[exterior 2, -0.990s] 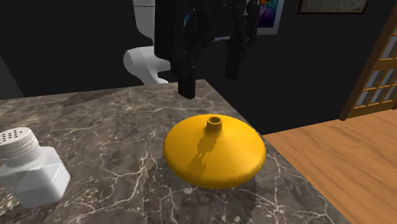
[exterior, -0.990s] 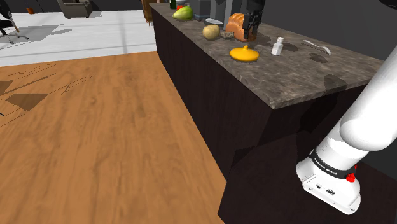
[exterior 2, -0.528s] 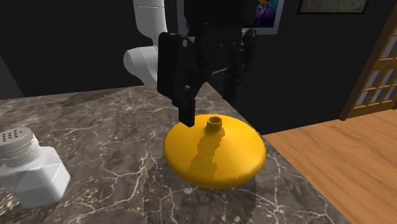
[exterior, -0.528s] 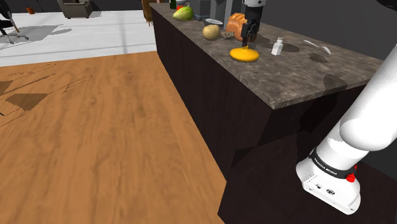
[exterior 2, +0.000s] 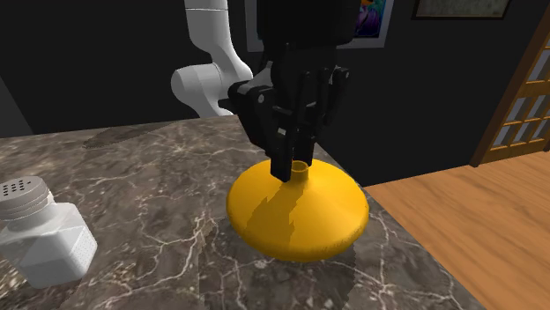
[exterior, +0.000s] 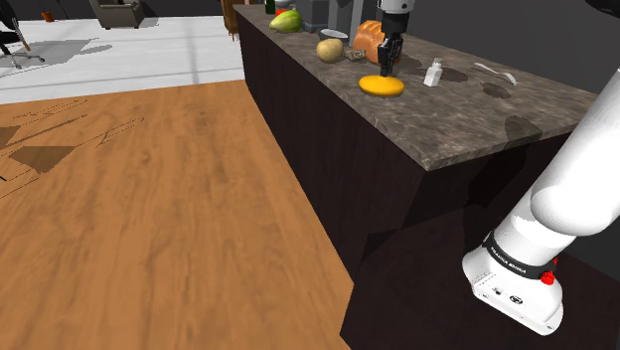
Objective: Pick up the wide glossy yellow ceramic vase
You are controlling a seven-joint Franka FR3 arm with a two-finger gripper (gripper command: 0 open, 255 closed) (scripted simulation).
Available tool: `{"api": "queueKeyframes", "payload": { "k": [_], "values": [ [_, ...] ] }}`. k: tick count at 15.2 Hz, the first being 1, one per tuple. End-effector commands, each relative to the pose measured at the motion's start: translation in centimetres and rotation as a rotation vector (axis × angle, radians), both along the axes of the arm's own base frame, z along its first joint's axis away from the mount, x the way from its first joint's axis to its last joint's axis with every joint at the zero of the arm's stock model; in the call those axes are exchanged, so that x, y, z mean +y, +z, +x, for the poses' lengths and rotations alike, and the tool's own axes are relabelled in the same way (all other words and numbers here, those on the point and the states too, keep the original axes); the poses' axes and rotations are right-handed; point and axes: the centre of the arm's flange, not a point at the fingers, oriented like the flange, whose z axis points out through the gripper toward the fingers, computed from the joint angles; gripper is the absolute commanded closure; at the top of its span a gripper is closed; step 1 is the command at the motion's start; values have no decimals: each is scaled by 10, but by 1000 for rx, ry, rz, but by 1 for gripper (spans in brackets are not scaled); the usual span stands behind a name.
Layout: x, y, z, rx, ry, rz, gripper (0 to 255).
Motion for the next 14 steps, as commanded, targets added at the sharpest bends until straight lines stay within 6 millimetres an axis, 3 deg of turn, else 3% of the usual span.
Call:
{"api": "queueKeyframes", "payload": {
  "k": [1,4,14],
  "values": [
    [0,-1,0,2,0,0,255],
    [0,-1,-1,2,0,0,255],
    [0,52,-1,2,0,0,255]
  ]
}}
